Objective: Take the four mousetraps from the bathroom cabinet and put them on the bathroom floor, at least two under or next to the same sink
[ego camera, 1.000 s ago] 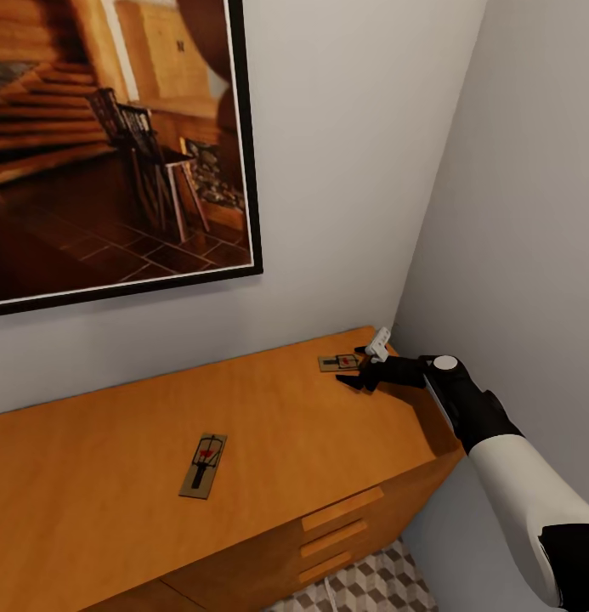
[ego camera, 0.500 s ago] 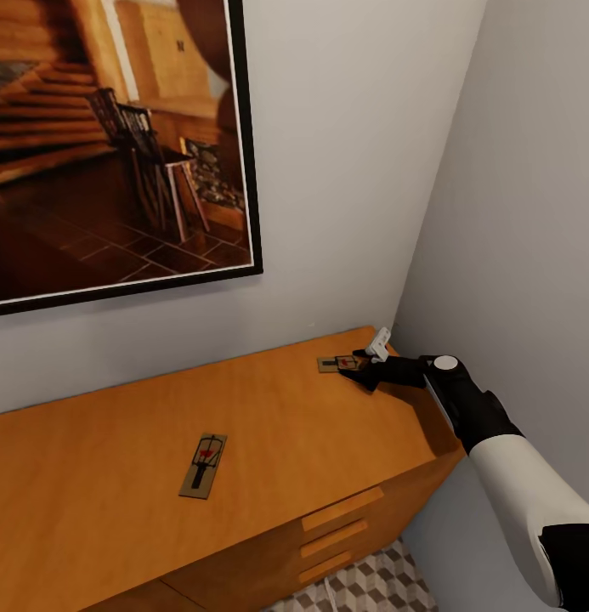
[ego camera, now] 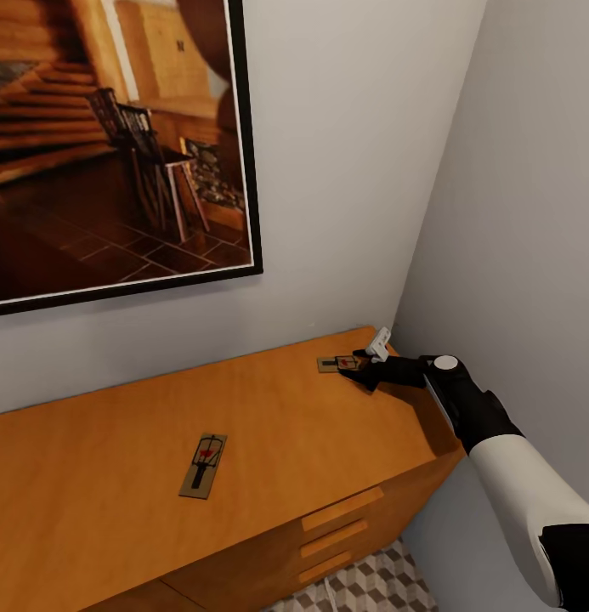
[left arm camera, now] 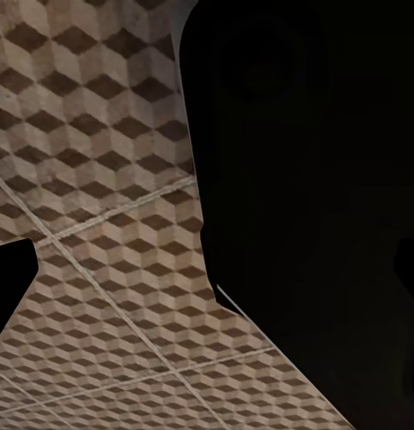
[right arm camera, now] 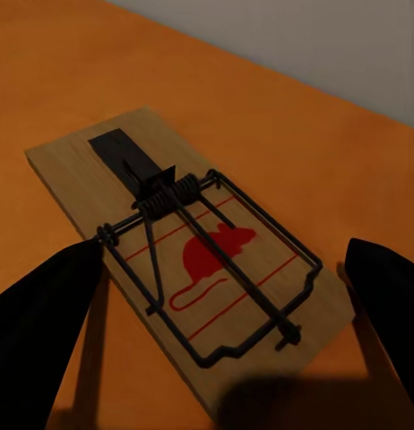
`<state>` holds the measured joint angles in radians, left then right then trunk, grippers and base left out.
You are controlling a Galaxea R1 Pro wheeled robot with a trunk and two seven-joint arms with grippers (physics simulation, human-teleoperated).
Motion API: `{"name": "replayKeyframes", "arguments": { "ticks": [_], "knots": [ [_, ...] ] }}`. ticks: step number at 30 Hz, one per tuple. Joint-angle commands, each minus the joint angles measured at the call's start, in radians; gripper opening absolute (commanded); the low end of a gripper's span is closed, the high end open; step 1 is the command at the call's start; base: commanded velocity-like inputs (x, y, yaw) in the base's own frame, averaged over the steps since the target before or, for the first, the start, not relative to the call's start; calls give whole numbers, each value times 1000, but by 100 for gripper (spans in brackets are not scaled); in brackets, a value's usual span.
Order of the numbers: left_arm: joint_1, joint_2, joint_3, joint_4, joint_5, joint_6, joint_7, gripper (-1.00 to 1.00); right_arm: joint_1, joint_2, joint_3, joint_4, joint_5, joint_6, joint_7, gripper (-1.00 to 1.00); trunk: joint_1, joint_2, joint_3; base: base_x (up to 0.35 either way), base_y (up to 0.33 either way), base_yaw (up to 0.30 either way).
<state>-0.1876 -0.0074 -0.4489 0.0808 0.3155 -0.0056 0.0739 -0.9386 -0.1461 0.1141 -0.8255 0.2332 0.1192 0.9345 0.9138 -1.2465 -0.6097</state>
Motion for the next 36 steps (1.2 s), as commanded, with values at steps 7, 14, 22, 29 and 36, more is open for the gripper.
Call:
{"name": "replayKeyframes", "arguments": {
  "ticks": [7, 14, 22, 29, 36],
  "knots": [
    [-1, -1, -8, 2, 8, -1, 1, 100, 0, -1, 0, -11, 5, 13, 4, -100, 0, 0, -1, 0, 0, 0],
    [-1, -2, -8, 2, 8, -1, 1, 100, 0, -1, -3, -13, 5, 18, 4, -100, 0, 0, -1, 0, 0, 0],
    [-1, -1, -8, 2, 8, -1, 1, 100, 0, -1, -6, -17, 5, 39, 4, -100, 0, 0, -1, 0, 0, 0],
    [-1, -1, -8, 2, 8, -1, 1, 100, 0, -1, -7, -54, 4, 85, 4, -100, 0, 0, -1, 0, 0, 0],
    [-1, -1, -8, 2, 8, -1, 1, 100, 0, -1, -6, -99, 3, 143, 4, -100, 0, 0, -1, 0, 0, 0]
  ]
}}
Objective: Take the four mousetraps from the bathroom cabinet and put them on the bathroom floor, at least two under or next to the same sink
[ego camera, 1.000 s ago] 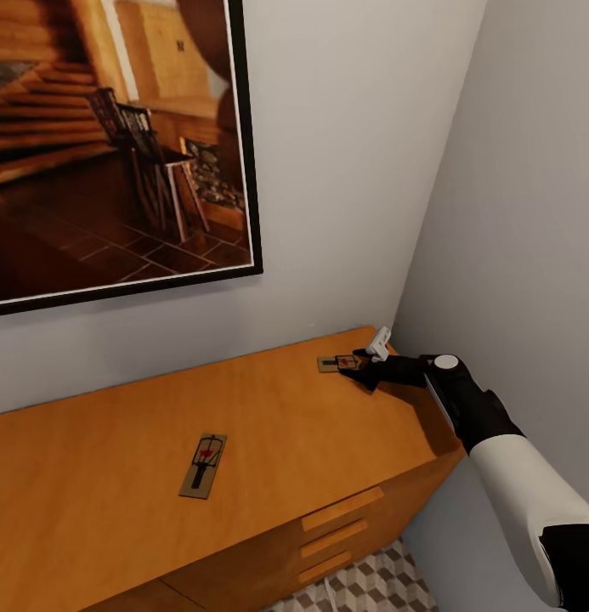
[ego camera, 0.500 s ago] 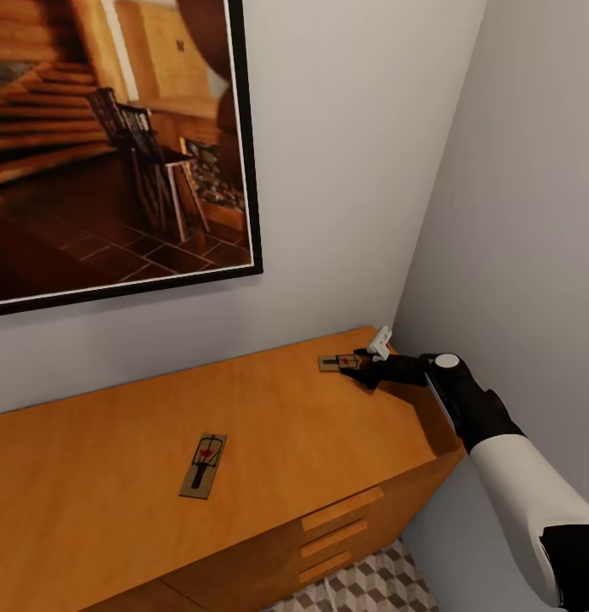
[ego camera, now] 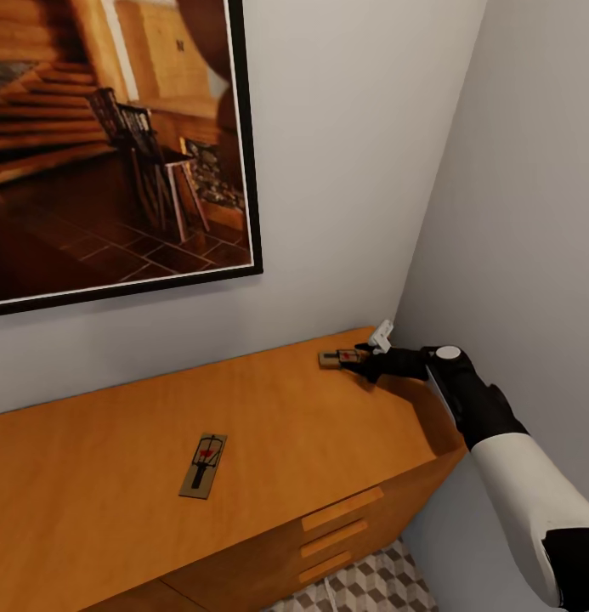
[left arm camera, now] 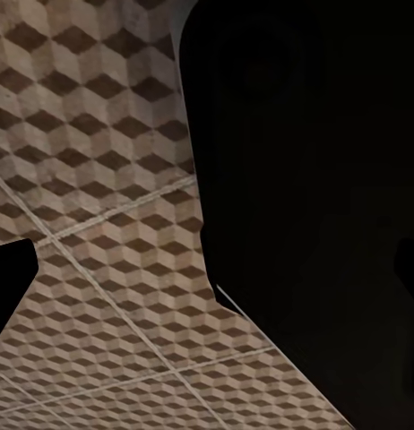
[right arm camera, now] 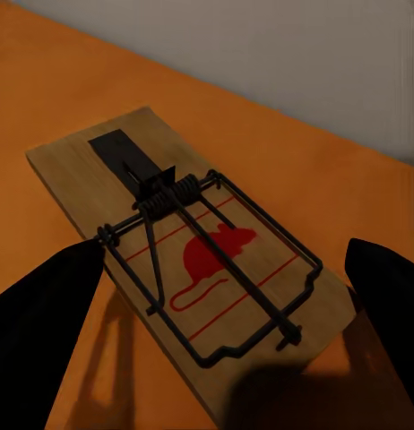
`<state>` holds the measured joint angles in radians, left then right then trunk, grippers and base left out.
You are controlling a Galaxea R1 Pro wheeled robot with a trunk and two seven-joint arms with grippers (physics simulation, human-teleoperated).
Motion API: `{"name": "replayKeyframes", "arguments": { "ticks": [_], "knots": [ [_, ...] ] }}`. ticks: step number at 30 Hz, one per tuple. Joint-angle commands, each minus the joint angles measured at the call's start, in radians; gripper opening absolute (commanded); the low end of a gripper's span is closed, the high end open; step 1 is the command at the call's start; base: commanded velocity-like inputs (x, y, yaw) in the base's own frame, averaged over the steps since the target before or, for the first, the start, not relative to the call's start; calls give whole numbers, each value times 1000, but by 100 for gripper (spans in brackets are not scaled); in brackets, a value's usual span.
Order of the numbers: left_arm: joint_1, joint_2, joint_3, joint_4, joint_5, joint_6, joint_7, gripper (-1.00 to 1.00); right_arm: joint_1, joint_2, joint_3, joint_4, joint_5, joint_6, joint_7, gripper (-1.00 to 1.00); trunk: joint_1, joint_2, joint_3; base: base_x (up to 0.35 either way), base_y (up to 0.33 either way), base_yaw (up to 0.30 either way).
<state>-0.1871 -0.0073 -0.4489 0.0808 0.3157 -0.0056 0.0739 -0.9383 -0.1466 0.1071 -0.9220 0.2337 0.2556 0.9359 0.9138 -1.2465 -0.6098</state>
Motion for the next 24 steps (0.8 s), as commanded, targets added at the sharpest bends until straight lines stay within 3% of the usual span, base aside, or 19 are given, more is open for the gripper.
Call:
{"name": "replayKeyframes", "arguments": {
  "ticks": [1, 16, 24],
  "knots": [
    [-1, -1, -8, 2, 8, -1, 1, 100, 0, -1, 1, -4, 3, 9, 3, -100, 0, 0, -1, 0, 0, 0],
    [0, -1, -8, 2, 8, -1, 1, 100, 0, -2, 0, -95, 3, 145, 54, -100, 0, 0, -1, 0, 0, 0],
    [0, -1, -8, 2, 8, -1, 1, 100, 0, -1, 1, -102, 4, 164, 58, -100, 0, 0, -1, -10, 0, 0]
  ]
}}
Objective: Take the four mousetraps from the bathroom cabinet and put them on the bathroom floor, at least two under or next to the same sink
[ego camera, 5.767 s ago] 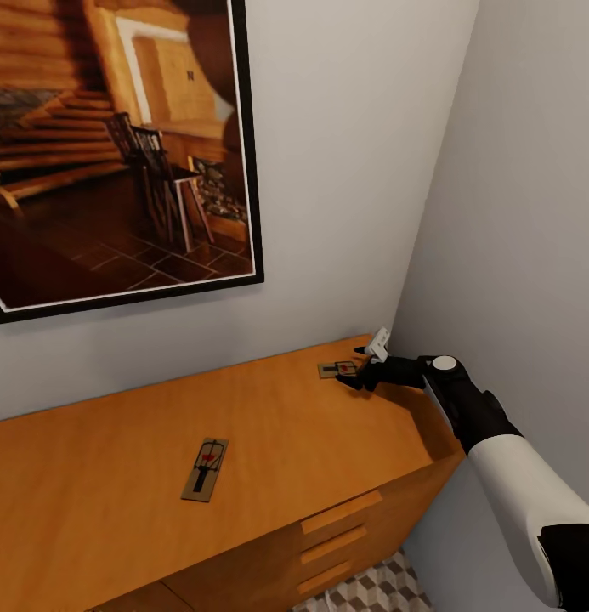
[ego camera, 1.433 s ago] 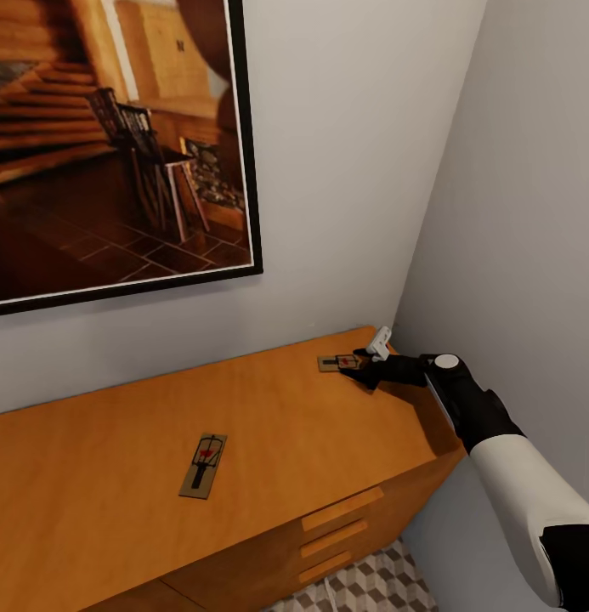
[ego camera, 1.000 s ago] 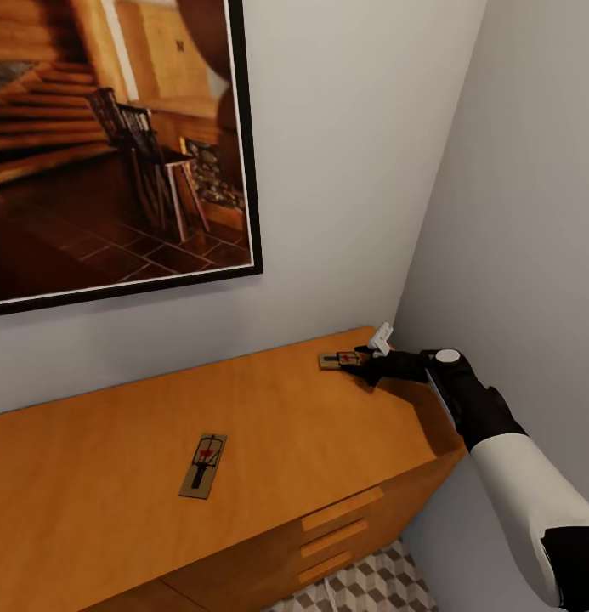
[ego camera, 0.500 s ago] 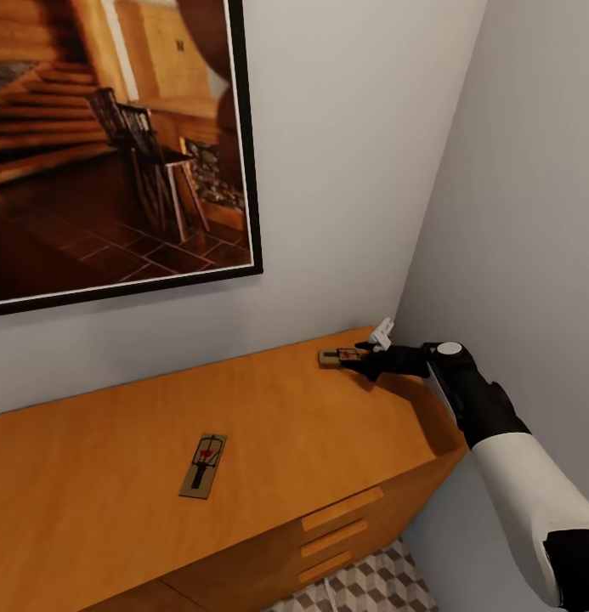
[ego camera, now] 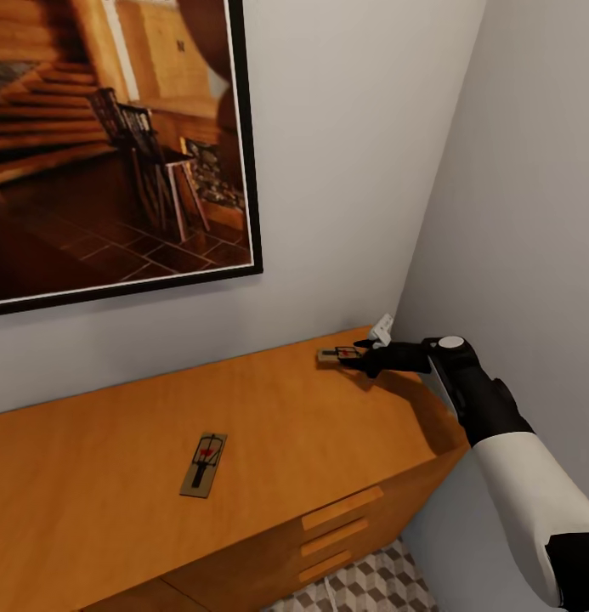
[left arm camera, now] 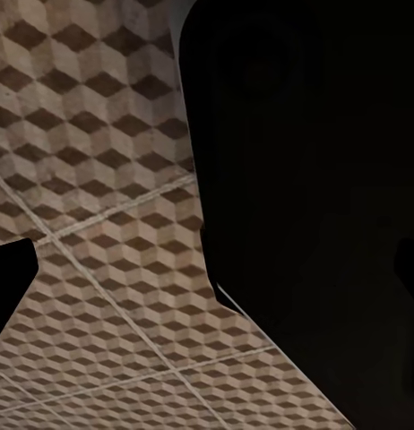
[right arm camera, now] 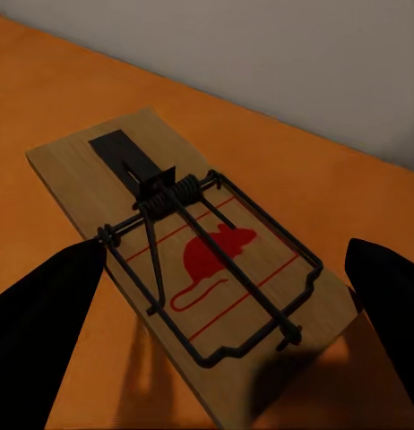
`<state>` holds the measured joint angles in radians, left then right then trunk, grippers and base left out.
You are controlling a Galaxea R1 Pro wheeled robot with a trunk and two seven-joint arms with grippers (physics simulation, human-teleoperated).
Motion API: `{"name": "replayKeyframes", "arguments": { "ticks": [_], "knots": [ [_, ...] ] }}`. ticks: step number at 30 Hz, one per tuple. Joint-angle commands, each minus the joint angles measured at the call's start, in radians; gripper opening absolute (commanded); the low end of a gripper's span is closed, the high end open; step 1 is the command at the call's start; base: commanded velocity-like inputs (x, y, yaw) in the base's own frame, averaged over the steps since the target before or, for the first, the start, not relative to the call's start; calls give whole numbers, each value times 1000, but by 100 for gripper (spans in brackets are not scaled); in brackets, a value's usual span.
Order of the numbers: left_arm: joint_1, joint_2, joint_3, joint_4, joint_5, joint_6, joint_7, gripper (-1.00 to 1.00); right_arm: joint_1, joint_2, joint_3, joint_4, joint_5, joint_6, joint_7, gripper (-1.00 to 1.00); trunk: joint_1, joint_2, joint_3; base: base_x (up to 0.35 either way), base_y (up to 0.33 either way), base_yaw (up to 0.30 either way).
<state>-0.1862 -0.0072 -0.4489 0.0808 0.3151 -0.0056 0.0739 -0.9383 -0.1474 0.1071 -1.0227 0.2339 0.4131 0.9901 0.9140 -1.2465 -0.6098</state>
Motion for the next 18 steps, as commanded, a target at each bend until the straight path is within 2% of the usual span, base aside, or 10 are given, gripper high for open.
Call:
{"name": "replayKeyframes", "arguments": {
  "ticks": [1, 9, 18],
  "knots": [
    [-1, -1, -8, 2, 8, -1, 1, 100, -1, -1, 1, -2, 4, 6, 4, -100, 0, 0, -1, -85, 0, 0],
    [-1, 0, -8, 2, 8, -1, 1, 100, -1, -1, 2, -2, 5, 7, 2, -100, 0, 0, -1, -230, 48, 0],
    [-1, 0, -8, 2, 8, -1, 0, 100, -1, -1, 2, -2, 5, 7, 1, -100, 0, 0, -1, -298, 123, 0]
  ]
}}
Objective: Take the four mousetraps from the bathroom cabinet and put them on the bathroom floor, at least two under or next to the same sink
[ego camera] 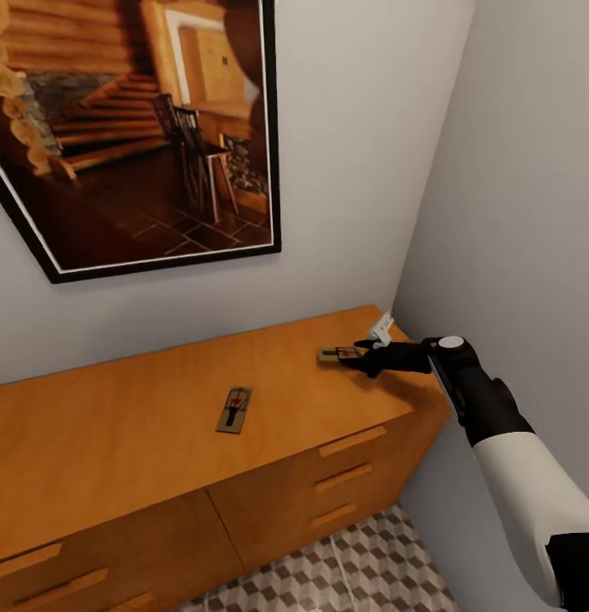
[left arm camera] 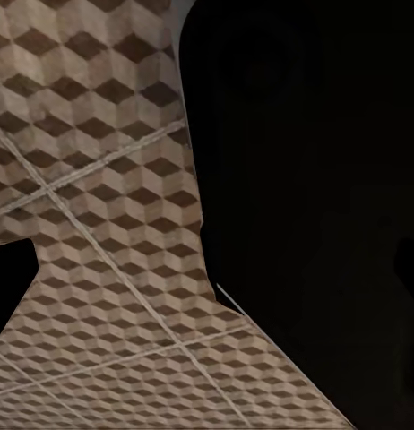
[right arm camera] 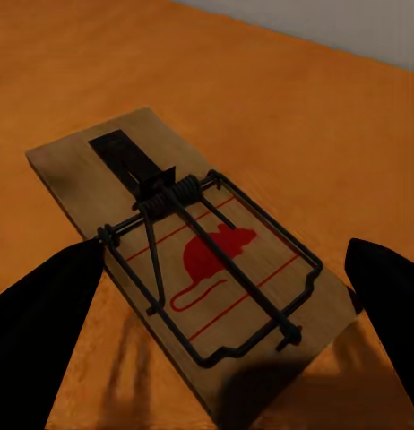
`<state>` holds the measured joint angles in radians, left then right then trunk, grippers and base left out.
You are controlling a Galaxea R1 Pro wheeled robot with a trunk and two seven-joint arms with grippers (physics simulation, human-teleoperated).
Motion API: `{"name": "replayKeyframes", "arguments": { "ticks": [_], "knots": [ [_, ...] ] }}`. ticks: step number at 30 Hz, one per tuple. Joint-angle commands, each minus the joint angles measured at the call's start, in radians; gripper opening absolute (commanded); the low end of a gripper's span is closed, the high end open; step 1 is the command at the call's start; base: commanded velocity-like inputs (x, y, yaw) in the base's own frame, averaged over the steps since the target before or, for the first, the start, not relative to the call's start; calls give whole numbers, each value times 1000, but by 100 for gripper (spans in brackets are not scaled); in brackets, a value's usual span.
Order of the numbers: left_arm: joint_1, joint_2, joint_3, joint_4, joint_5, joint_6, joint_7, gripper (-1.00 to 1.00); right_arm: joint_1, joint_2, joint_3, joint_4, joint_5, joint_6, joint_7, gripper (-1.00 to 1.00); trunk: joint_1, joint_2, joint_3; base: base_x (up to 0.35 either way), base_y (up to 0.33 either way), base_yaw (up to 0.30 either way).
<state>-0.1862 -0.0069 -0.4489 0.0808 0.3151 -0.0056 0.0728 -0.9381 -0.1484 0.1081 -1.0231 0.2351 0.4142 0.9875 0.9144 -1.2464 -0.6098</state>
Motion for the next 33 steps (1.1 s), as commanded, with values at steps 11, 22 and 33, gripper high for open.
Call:
{"name": "replayKeyframes", "arguments": {
  "ticks": [11, 22, 33],
  "knots": [
    [-1, -2, -8, 2, 8, -1, 1, 100, -1, 0, 1, -2, 5, 6, 3, -100, -1, -1, -1, -292, 160, 0],
    [-1, -4, -8, 2, 7, -2, 1, 100, -1, 0, 1, 0, 6, 6, 2, -100, -1, -1, -1, -310, 64, 0],
    [-1, -4, -8, 2, 7, -2, 0, 100, -1, 0, 1, 0, 6, 5, 2, -100, -1, -1, -1, -333, 1, 0]
  ]
}}
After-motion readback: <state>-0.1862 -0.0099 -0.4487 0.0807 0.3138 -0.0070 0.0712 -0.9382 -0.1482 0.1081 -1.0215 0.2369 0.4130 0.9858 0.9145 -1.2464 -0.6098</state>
